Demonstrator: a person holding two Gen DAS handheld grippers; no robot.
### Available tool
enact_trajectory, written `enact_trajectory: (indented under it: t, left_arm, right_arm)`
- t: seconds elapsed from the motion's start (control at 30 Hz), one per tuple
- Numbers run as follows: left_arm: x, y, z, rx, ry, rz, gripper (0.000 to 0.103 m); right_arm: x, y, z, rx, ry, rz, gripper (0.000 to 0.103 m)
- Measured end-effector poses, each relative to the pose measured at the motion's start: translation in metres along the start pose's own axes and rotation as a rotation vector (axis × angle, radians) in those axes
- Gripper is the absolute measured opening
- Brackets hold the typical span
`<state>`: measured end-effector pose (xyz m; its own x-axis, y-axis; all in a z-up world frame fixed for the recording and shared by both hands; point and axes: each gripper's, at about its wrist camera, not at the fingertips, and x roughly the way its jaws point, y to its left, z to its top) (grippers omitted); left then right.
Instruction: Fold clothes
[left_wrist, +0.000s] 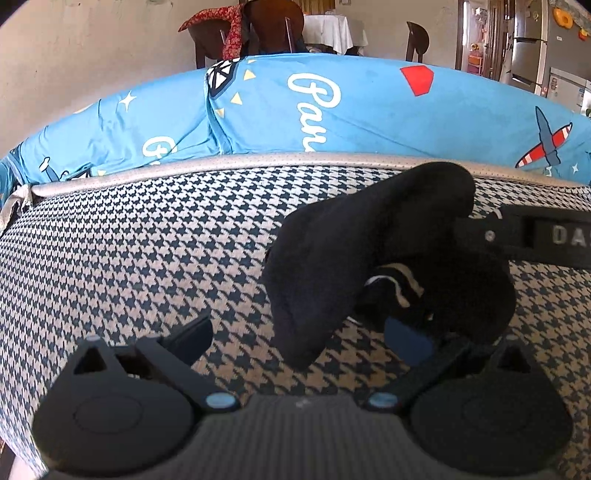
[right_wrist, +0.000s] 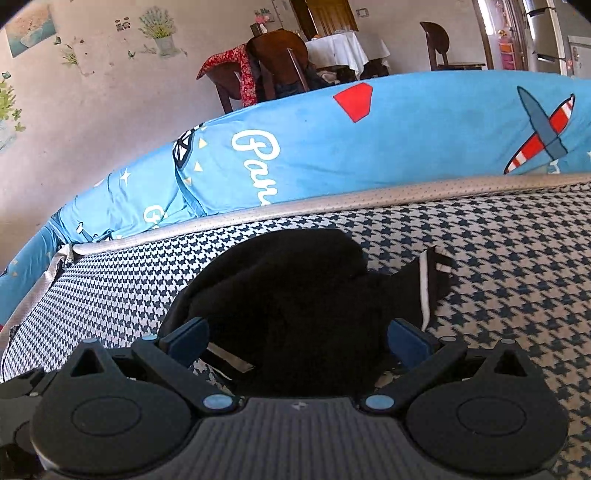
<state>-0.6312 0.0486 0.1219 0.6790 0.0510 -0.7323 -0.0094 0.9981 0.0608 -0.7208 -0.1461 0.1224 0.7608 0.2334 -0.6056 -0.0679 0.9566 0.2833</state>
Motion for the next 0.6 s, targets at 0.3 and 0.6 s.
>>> enact_trajectory:
  t: [0.3, 0.6]
  left_arm:
    - [0.006, 0.004, -0.003, -0.015, 0.030, 0.003, 0.103]
    - [0.012, 0.009, -0.005, -0.028, 0.057, 0.009, 0.103]
  right_arm:
    - [0.027, -0.003, -0.002, 0.007, 0.020, -0.112, 0.103]
    - [0.047, -0.013, -0.002, 0.054, 0.058, -0.194, 0.103]
